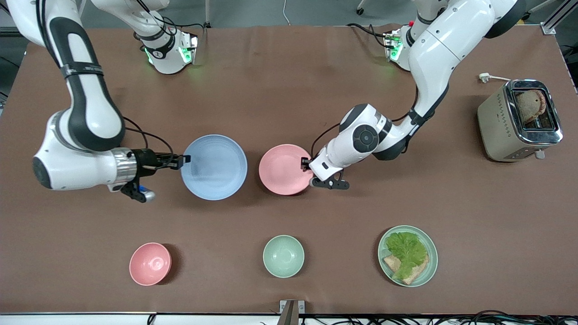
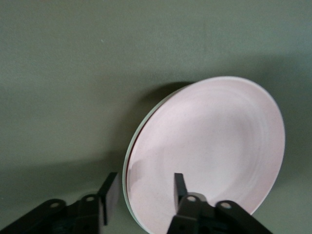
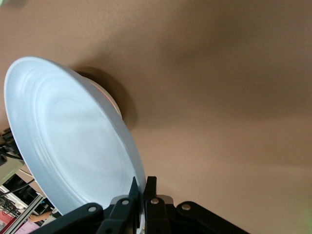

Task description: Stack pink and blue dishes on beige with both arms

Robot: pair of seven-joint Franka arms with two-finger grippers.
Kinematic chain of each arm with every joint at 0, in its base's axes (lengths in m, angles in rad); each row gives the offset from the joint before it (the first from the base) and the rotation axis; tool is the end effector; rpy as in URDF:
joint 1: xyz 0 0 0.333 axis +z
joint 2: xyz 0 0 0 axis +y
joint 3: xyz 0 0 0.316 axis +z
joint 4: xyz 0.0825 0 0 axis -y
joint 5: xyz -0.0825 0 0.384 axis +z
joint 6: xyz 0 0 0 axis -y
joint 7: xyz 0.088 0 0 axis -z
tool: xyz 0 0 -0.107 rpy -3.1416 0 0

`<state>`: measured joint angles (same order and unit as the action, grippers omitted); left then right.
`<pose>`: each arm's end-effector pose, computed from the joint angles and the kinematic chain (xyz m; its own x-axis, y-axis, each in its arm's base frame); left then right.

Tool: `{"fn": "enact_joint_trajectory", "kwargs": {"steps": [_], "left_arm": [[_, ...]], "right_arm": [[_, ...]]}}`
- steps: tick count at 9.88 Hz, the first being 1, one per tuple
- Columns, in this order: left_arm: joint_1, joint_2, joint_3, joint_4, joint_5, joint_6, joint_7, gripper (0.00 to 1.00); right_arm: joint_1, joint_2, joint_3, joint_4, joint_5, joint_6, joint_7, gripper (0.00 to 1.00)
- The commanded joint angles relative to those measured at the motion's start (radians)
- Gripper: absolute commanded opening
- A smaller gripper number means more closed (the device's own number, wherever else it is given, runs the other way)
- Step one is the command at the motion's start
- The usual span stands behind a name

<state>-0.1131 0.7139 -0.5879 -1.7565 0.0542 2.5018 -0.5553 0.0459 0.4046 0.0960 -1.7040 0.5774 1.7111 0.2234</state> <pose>0.5440 -0.4039 0.2317 0.9964 -0.0546 -0.0647 -0.0290 -0.9379 0.3456 0.6074 0.1330 0.3484 0.8515 -0.1283 -0.5084 -0.3644 -0.8420 -0.3978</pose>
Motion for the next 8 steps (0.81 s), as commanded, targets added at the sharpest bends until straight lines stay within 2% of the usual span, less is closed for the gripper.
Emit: {"fn": "enact_joint_trajectory", "kwargs": {"steps": [1,3,4,5,7,8], "left_arm": [[0.056,-0.083,-0.01,-0.028,0.021,-0.119,0.001,1.0],[0.14,-0.215,-0.045,-0.021,0.006,-0.256,0.006,1.0],[0.142,-0.303,-0.021,-0.021,0.01,-0.326,0.005,1.0],[0.141,-0.38,0.055,-0.014,0.016,-0.401,0.021,1.0],[0.138,-0.497,0.167,0.005,0.004,-0.474,0.153,1.0],[0.133,-0.554,0.222,0.005,0.006,-0.501,0.202,1.0]], "right_arm": [[-0.008,-0.021,0.066,-0.071,0.001,0.085,0.011,0.04],[-0.003,-0.02,0.196,-0.152,0.002,0.305,0.081,0.04],[0.005,-0.007,0.264,-0.182,0.002,0.426,0.112,0.04],[0.018,0.037,0.304,-0.193,0.002,0.509,0.119,0.05],[0.087,0.104,0.318,-0.195,0.002,0.64,0.122,0.05],[0.094,0.118,0.321,-0.201,0.001,0.65,0.12,0.05]]}}
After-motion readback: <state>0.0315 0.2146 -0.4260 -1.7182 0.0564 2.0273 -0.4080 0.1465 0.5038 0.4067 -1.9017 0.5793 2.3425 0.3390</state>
